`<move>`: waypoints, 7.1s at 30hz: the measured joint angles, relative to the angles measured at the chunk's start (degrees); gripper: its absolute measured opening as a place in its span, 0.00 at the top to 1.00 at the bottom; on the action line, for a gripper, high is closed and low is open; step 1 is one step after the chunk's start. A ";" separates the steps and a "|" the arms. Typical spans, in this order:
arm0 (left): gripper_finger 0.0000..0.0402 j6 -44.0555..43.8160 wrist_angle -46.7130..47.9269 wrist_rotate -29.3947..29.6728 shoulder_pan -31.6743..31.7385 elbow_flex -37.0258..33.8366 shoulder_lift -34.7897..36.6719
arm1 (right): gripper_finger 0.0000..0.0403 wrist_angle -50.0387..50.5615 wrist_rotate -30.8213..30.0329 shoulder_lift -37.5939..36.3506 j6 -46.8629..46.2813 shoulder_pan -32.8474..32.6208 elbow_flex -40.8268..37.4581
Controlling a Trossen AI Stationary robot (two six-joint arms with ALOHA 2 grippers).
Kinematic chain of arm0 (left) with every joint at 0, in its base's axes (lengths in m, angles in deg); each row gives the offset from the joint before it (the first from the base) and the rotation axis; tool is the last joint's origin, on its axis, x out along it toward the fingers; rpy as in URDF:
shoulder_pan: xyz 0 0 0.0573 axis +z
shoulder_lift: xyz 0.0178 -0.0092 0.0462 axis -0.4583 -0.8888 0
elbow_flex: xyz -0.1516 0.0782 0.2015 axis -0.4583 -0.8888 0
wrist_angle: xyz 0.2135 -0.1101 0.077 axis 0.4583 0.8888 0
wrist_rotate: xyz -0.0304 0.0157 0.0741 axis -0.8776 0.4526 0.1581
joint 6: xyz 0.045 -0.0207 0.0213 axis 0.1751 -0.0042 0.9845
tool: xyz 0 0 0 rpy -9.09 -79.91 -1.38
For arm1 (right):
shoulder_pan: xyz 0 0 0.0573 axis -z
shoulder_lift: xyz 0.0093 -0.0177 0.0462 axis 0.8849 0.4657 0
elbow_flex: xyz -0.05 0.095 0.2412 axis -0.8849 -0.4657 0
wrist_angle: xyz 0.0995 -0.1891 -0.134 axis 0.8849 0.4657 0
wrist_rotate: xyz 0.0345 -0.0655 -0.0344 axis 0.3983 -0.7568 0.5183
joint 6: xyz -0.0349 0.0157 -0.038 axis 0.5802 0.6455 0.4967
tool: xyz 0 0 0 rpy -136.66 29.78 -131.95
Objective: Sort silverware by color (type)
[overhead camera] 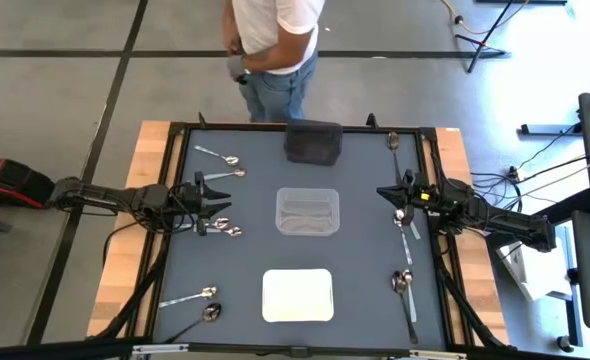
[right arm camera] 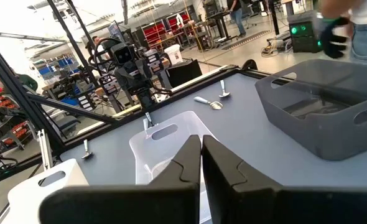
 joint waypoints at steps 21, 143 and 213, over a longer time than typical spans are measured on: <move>0.74 -0.01 0.00 -0.01 -0.01 0.00 0.01 | 0.98 -1.09 -1.71 0.01 0.02 -0.01 -0.12; 0.74 -6.47 -7.56 2.08 0.07 0.00 0.00 | 1.00 12.78 0.58 81.95 23.71 32.44 54.75; 0.51 -5.81 -8.63 -0.34 0.12 7.56 -17.46 | 0.62 1.46 12.52 88.65 39.90 13.12 63.17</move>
